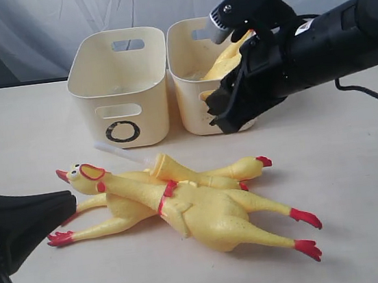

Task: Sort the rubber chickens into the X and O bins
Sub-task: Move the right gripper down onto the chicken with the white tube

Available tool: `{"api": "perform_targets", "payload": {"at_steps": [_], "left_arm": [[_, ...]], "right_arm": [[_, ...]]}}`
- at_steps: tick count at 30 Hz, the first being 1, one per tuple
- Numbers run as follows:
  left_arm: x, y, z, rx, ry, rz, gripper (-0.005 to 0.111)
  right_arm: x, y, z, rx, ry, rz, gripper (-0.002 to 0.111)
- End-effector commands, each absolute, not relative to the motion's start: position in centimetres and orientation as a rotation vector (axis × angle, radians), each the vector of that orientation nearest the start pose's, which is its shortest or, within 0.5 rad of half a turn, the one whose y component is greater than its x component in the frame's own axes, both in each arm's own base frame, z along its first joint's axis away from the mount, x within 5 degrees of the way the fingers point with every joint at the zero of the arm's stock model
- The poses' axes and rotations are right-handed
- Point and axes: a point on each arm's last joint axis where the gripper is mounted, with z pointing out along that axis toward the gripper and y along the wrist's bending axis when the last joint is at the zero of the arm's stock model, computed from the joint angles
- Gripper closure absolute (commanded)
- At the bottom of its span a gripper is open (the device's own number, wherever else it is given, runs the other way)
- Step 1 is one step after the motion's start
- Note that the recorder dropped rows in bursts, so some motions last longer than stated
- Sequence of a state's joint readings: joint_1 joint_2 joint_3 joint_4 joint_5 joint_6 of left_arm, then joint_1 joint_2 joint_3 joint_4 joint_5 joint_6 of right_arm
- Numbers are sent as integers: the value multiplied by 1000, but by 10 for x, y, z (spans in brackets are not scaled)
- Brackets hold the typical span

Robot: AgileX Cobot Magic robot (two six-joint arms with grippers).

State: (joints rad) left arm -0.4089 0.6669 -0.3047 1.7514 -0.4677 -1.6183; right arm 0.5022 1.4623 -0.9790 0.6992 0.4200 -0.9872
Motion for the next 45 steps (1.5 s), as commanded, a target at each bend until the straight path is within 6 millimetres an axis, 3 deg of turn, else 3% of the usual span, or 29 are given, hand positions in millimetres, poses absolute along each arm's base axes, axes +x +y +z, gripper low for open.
{"api": "perform_targets", "payload": {"at_steps": [1, 11, 20, 26, 32, 45], "left_arm": [[98, -86, 252, 817, 1759, -622, 107], [98, -87, 252, 819, 1758, -625, 107], [97, -87, 252, 821, 1758, -627, 107], [97, -87, 252, 821, 1758, -627, 107], [99, -86, 252, 809, 1760, -612, 107], [117, -66, 254, 578, 1791, -362, 107]], "right_arm": [[268, 178, 263, -1026, 2076, 431, 50], [268, 215, 221, -1160, 2097, 406, 50], [264, 240, 200, -1183, 2054, 348, 50], [271, 254, 199, -1132, 2039, 352, 50], [276, 263, 197, -1131, 2039, 367, 42], [278, 267, 182, -1148, 2077, 369, 41]]}}
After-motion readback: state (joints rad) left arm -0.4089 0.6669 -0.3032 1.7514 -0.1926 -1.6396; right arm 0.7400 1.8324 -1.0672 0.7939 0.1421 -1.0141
